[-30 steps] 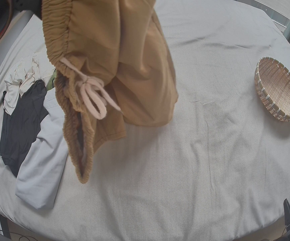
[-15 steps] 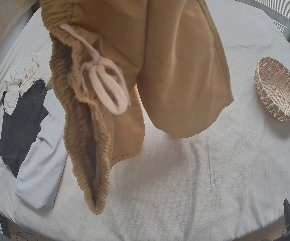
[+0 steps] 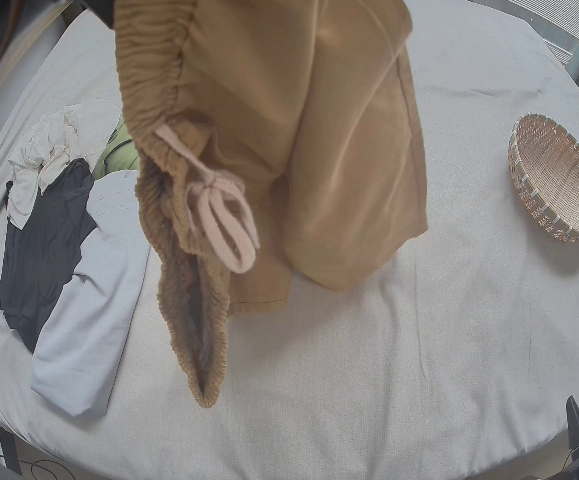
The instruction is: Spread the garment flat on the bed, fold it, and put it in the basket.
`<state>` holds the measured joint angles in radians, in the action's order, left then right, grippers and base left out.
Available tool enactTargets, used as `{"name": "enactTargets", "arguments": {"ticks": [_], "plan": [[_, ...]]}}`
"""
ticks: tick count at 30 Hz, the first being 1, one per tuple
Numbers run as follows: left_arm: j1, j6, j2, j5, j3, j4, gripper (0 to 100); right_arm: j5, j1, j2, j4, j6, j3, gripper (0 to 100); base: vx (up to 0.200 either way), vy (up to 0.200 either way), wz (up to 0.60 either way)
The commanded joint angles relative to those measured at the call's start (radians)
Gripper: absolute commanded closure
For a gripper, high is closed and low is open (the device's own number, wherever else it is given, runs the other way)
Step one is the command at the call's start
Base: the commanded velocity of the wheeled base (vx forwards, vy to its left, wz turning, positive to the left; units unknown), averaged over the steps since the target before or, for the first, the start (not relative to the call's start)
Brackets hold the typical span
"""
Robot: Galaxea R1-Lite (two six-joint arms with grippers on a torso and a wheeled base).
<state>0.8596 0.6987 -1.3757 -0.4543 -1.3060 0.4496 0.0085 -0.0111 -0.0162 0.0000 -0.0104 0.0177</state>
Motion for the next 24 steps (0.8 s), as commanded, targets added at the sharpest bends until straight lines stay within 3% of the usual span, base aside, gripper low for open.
{"name": "enactTargets", "arguments": {"ticks": [1,21,24], "plan": [[0.001,-0.001,-0.005,0.0,0.008,0.009,100,0.001,-0.001,0.013,0.0,0.0,-0.018,0,0.0,0.0,0.0],[-0.013,-0.002,-0.006,0.0,-0.003,0.011,100,0.002,-0.001,0.015,-0.008,-0.005,-0.018,0,0.0,0.0,0.0],[-0.02,-0.002,-0.009,0.0,-0.006,0.012,100,0.011,-0.01,0.001,-0.066,-0.005,0.087,0,0.0,0.0,0.0]]}}
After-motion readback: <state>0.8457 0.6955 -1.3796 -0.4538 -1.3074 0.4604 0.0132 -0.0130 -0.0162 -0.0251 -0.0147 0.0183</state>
